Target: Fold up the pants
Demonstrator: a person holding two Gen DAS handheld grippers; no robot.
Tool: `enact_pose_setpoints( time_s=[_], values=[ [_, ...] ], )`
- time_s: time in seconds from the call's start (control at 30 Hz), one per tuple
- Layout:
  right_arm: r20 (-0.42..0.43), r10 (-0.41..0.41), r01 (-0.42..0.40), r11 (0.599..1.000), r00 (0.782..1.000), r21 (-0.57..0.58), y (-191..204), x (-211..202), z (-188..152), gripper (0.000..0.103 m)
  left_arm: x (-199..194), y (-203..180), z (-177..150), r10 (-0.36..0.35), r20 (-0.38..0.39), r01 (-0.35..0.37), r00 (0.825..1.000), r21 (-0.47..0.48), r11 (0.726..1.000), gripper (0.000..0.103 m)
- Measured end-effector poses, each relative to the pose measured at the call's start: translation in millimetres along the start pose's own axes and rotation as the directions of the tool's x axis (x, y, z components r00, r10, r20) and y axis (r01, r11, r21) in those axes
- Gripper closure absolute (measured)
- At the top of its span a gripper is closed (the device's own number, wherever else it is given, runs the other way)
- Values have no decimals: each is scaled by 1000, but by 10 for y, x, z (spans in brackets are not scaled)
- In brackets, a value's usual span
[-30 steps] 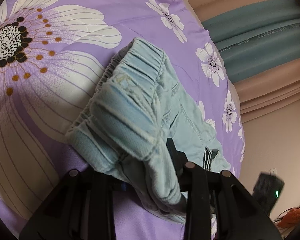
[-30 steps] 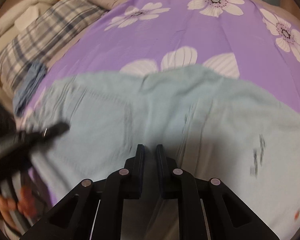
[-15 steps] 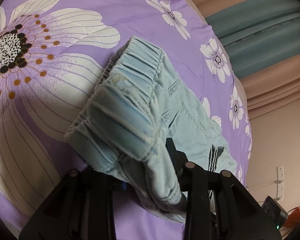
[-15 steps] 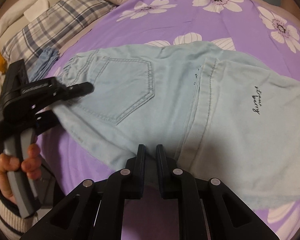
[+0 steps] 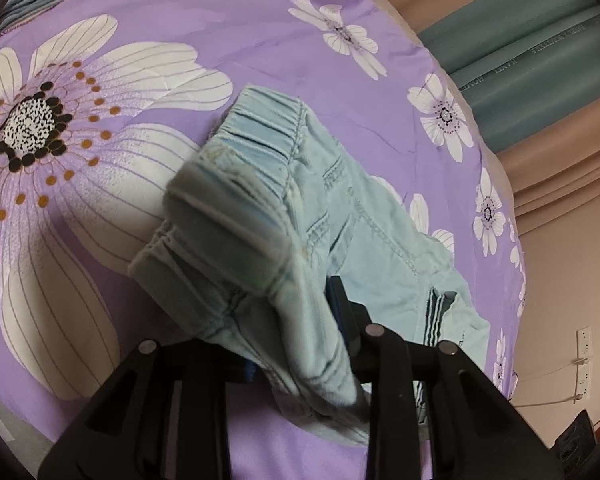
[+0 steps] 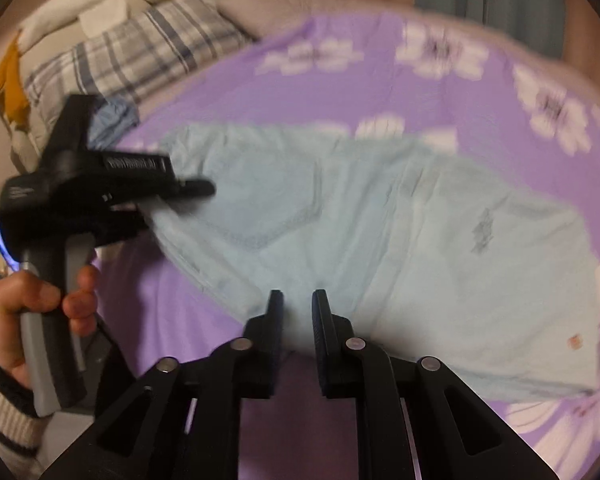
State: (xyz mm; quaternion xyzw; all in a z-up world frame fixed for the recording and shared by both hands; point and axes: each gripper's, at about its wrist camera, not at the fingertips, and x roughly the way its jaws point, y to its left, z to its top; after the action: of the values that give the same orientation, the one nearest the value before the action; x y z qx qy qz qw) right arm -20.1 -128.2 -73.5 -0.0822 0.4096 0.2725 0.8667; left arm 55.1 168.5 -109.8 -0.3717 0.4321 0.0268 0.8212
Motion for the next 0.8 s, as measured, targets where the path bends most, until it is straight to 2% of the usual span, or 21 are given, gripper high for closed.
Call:
enact_pose_setpoints(
  time_s=[0.1, 0.2, 0.27, 0.33, 0.47, 0.57, 0.7, 0.8],
  values=[
    [47, -68, 68, 998, 997, 4, -108, -49, 24, 89, -80, -99, -22, 1, 26, -2, 1000, 39, 999, 78],
    [2, -72, 72, 997, 997, 36, -201, 149, 17, 89, -151, -196, -25, 2, 45, -6, 999, 86, 996, 79],
    [-74, -76, 77, 997, 994, 22, -206, 395, -13, 89, -182, -295, -29, 18, 58, -26, 998, 135, 990, 79],
    [-67, -87, 87, 996, 994, 3, -199, 426, 7, 89, -215, -381, -33, 28, 71, -40, 997, 175, 984, 79],
    [-72, -23, 28, 997, 997, 72, -316, 343, 81, 89, -285, -514, -26, 28, 81, -45, 996, 217, 975, 79],
    [13, 29, -30, 993, 1000, 115, -436, 135, 107, 89, -316, -667, -50, 35, 101, -60, 994, 265, 962, 79],
    [52, 93, -102, 972, 994, 211, -710, 94, 175, 89, -356, -988, -127, 45, 150, -96, 988, 358, 929, 79],
    [66, 137, -151, 941, 988, 303, -911, 128, 155, 89, -382, -1194, -176, 37, 171, -107, 985, 421, 901, 79]
  ],
)
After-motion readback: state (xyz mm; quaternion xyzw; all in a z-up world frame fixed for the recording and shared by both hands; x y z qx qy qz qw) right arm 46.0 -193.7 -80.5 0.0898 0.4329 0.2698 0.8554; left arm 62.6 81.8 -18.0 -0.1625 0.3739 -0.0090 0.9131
